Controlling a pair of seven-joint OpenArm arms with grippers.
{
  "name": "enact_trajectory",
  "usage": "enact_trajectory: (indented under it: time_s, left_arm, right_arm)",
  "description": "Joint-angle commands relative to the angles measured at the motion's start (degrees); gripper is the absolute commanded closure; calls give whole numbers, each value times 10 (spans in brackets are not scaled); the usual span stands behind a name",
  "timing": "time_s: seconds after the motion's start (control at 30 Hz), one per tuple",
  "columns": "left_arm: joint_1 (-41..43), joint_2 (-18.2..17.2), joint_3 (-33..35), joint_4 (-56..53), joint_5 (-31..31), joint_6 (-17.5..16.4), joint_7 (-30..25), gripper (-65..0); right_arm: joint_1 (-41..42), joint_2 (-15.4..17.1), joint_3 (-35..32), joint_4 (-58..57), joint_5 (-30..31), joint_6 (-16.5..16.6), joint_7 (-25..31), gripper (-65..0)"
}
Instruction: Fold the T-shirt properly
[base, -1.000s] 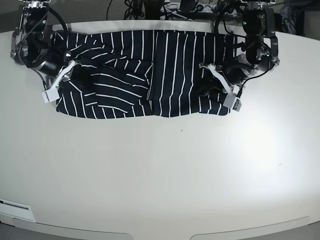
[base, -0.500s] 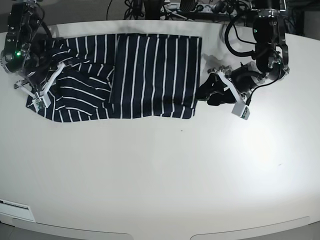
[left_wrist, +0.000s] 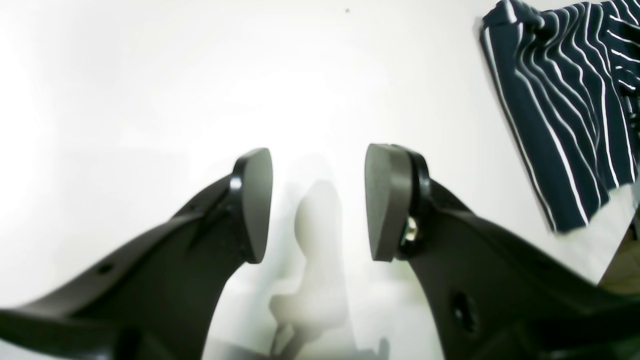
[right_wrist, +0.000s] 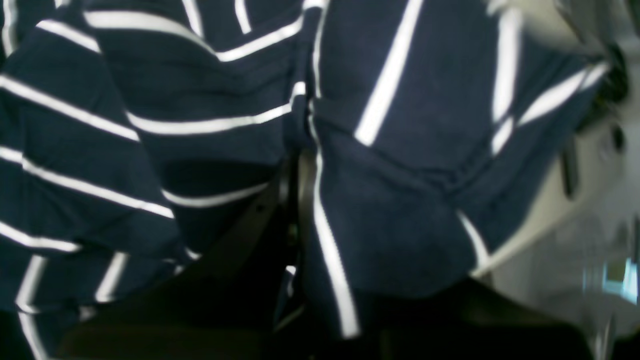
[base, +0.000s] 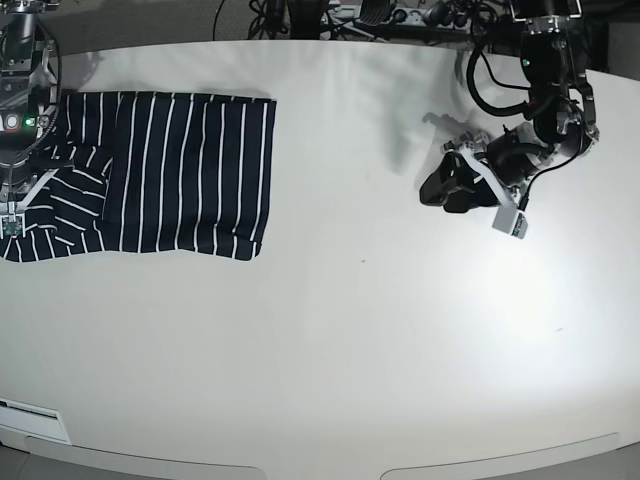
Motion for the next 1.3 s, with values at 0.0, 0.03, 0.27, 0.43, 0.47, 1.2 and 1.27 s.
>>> enact_trajectory:
  time_s: [0.0,0.03,0.27,0.43,0.47,1.2,1.27]
  left_arm:
    - [-2,-5,-1,10,-15,-2,-11,-316]
    - [0,-5,-1,10,-19,-2,-11,-316]
    - [12,-3,-1,8,-24,-2,-11,-316]
    - [12,-3,-1,8,-24,-2,-11,-316]
    - [12,-3,-1,8,-24,-2,-11,-316]
    - [12,-3,-1,8,-40,-2,-11,-316]
    - [12,-3,-1,8,-41,-2,-11,-316]
  right_arm:
    - [6,11,6,16,15,-9,10,0]
    - [6,11,6,23,43,-15,10,0]
    - [6,9,6,153,132,-5,27,0]
    - [6,-37,6,214,241,46,44,0]
    - [6,-55,6,216,268,62,51,0]
    - [4,-256,5,214,494,281,-19,0]
    - [4,-256,5,214,495,285,-31,0]
